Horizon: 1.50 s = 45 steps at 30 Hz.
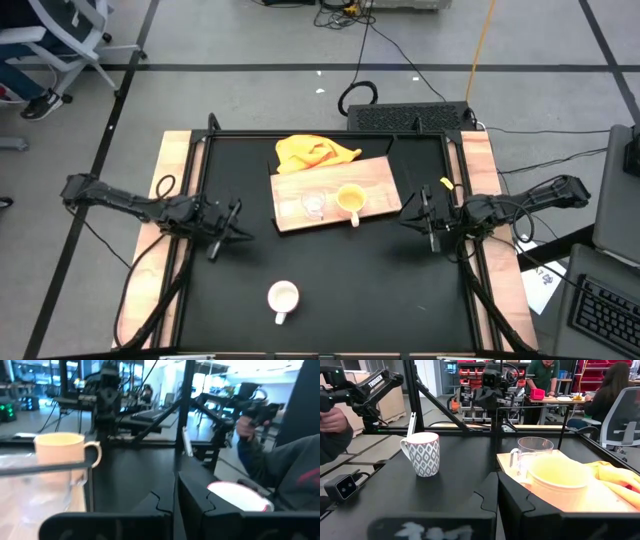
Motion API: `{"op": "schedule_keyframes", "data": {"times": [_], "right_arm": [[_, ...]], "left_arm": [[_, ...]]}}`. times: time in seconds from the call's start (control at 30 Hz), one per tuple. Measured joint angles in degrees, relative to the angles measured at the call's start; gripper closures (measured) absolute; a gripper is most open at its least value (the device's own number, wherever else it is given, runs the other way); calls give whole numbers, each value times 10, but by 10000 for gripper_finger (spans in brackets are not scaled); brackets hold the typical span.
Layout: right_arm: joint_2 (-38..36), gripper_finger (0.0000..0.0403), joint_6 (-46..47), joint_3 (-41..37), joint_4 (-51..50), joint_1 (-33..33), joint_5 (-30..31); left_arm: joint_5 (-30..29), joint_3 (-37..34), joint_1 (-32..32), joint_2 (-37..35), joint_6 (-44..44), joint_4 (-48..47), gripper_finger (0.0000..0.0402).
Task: Stack small to large cups/mugs on shelf
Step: Put the gray patterned mug on the shelf
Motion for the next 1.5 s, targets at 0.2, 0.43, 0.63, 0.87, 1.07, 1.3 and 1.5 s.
{"op": "schedule_keyframes", "data": {"times": [0.2,0.43,0.63,0.87,1.07,1.3,1.5], "right_arm": [[0,403,0,0,0,0,0],[-11,403,-19,0,0,0,-2],[-58,403,-22,0,-12,0,-4],[-114,403,-7,-36,-9,2,-5],[-159,403,-14,-64,1,14,-5],[-183,403,-16,-91,6,20,-5],[-183,403,-3,-102,11,20,-5]], "left_arm": [[-13,29,-27,28,3,3,378],[-18,73,-60,84,24,1,378],[-18,104,-89,120,55,2,378],[-48,113,-111,135,57,3,378],[-67,113,-120,134,54,20,378],[-140,113,-121,149,47,23,378],[-130,154,-124,208,34,30,378]]}}
